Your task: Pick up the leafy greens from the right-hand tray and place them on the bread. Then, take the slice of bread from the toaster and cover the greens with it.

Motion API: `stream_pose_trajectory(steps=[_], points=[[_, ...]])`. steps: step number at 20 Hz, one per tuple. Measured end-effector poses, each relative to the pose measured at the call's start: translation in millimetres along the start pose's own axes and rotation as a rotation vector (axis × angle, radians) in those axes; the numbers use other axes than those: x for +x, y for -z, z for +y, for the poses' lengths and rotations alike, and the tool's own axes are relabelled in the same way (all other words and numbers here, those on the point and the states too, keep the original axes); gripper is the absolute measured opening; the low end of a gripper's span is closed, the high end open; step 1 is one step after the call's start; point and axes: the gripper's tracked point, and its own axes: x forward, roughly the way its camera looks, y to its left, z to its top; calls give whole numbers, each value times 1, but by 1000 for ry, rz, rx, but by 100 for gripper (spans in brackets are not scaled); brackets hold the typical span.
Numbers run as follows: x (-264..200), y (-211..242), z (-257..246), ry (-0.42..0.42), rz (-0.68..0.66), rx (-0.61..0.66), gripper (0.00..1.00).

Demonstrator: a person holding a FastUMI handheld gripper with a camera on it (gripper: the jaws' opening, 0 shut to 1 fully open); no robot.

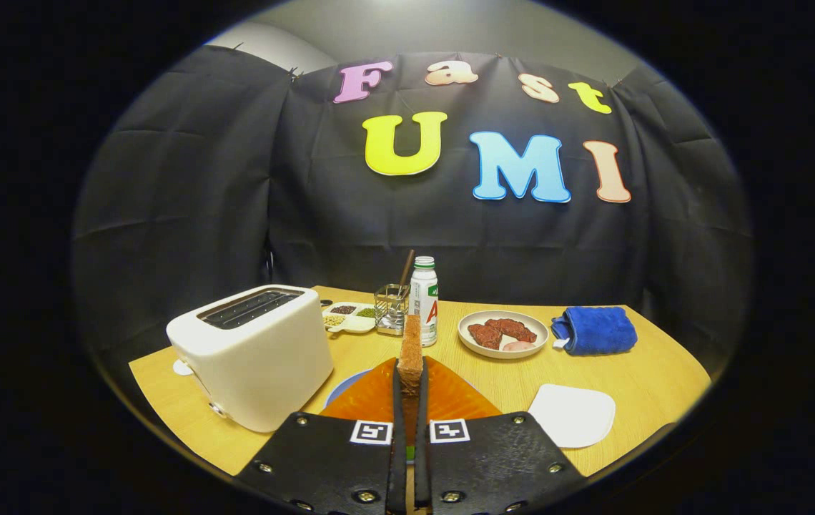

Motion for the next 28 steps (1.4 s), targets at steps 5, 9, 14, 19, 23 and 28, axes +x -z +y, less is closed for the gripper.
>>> stream_pose_trajectory(steps=[5, 9, 14, 19, 23, 28], points=[[7, 5, 15, -32, 15, -1, 5], [17, 14, 37, -72, 34, 0, 5], [33, 25, 57, -113, 70, 12, 5], [40, 34, 41, -93, 88, 38, 5], [38, 45, 26, -69, 120, 38, 14], [46, 56, 6, -30, 157, 21, 30]])
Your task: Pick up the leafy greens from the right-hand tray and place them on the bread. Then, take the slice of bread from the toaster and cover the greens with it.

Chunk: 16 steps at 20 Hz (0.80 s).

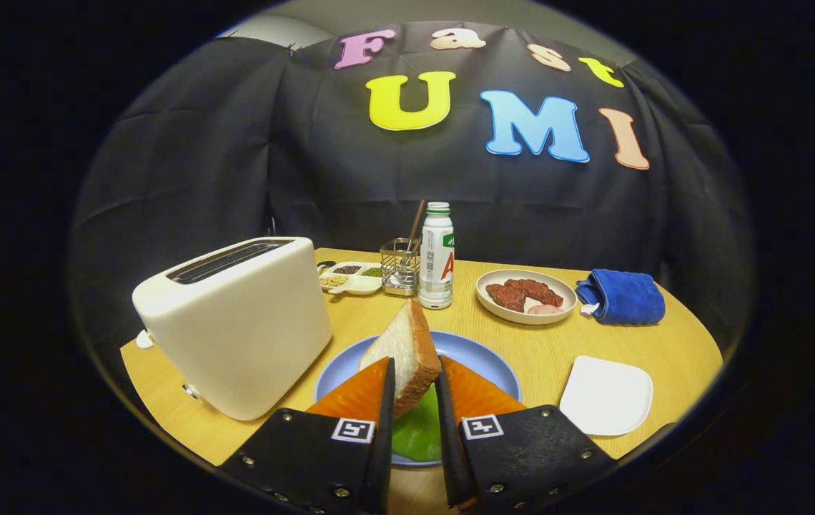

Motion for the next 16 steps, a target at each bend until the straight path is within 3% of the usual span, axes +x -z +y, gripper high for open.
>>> stream_pose_trajectory(steps=[2, 3, 7, 10, 16], points=[[1, 1, -8, 13, 5, 1, 31], [2, 3, -10, 17, 11, -10, 36], [7, 9, -18, 33, 20, -45, 37], [7, 13, -35, 89, 21, -91, 52], [5, 12, -49, 78, 4, -63, 50]])
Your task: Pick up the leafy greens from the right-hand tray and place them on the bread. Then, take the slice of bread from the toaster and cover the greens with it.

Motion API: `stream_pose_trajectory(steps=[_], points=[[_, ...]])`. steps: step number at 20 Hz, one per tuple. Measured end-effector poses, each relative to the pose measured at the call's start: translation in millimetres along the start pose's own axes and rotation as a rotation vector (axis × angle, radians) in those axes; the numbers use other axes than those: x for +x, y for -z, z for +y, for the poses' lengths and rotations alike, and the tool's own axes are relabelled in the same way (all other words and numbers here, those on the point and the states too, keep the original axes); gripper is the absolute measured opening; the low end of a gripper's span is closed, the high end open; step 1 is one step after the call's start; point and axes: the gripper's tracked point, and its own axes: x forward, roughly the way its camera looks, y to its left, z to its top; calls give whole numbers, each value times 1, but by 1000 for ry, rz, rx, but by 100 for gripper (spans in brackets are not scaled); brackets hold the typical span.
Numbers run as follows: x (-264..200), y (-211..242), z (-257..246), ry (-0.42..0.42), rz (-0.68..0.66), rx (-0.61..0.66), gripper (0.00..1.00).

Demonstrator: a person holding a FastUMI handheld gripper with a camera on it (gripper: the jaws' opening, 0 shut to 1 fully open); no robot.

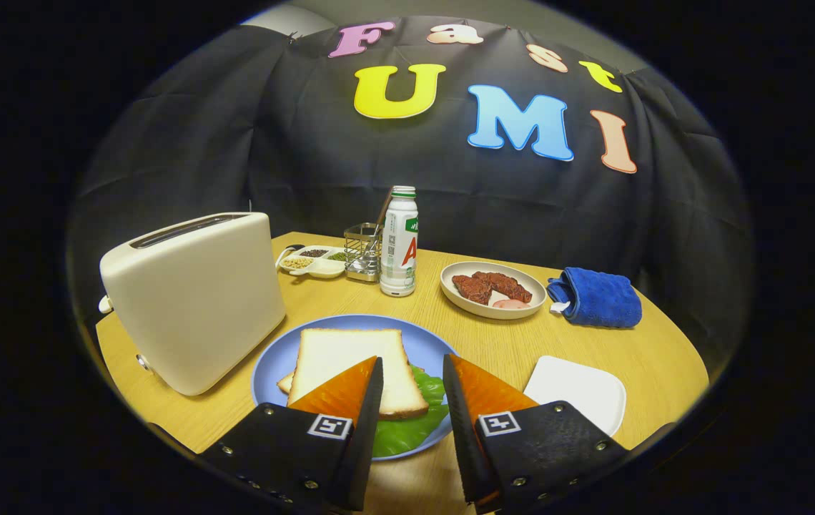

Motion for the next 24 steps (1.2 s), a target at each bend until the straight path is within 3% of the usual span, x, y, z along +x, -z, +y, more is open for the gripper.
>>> stream_pose_trajectory(steps=[17, 20, 24], points=[[-58, -46, -174, 200, -247, 58, 50], [-66, -44, -194, 183, -252, 81, 50], [-72, -39, -236, 247, -260, 85, 50]])
